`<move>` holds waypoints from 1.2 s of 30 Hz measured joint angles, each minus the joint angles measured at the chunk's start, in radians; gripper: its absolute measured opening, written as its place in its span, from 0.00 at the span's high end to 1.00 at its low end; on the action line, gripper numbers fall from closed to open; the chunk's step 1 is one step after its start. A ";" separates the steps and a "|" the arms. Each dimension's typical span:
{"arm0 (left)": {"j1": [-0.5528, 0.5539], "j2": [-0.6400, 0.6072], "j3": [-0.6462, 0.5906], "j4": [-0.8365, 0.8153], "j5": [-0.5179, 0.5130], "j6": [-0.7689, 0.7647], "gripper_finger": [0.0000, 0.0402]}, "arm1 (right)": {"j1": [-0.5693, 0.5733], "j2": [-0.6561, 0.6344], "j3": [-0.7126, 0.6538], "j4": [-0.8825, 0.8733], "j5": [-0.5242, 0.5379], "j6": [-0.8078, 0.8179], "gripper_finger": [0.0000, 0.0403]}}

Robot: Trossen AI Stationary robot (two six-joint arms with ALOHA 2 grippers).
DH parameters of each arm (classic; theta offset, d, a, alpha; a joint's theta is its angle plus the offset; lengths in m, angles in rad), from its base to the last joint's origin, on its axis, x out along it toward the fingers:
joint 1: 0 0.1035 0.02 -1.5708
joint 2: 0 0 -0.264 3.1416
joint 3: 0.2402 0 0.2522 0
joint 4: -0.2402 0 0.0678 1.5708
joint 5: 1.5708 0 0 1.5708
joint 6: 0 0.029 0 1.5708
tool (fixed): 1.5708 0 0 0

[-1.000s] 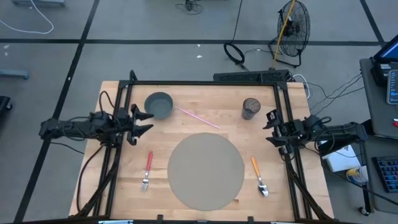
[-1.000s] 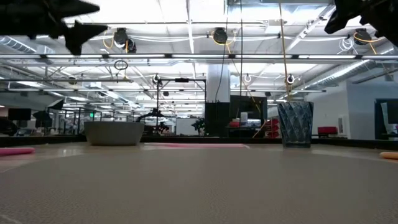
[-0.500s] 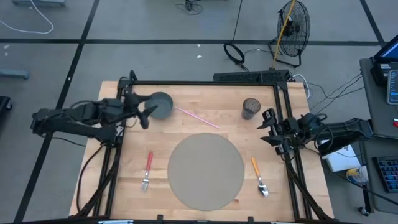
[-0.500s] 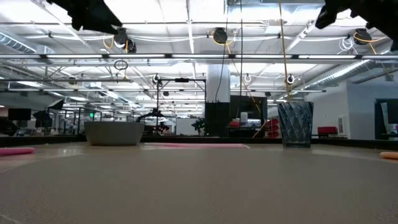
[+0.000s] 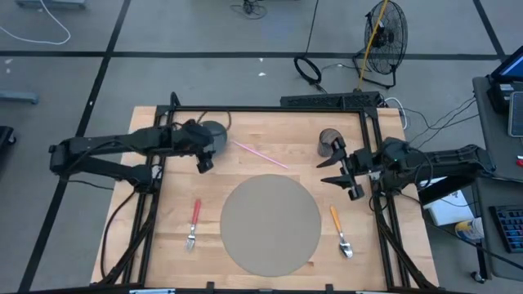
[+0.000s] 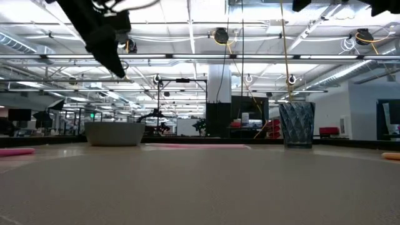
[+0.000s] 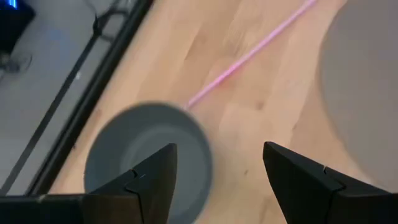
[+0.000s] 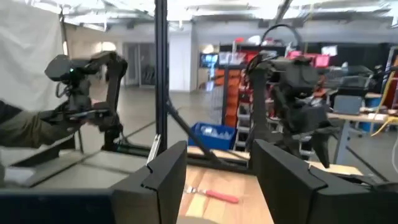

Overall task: Pick & Place Utensil
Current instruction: Put the blue bowl on the brown placemat

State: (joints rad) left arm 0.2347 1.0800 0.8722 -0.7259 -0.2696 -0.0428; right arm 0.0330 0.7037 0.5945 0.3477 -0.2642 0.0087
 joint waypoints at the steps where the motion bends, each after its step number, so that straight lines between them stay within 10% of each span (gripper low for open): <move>1: 0.006 0.020 0.000 -0.007 -0.010 -0.007 0.39 | 0.004 0.006 0.009 -0.005 -0.003 -0.008 0.55; 18: 0.237 0.282 0.000 -0.030 0.138 0.041 0.39 | 0.021 0.013 0.020 -0.032 -0.001 -0.003 0.55; 36: 0.241 0.309 0.000 -0.029 0.224 0.118 0.39 | 0.021 0.013 0.020 -0.047 0.000 0.006 0.55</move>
State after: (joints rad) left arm 0.4755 1.3888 0.8722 -0.7547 -0.0452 0.0750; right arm 0.0544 0.7170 0.6140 0.3004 -0.2642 0.0143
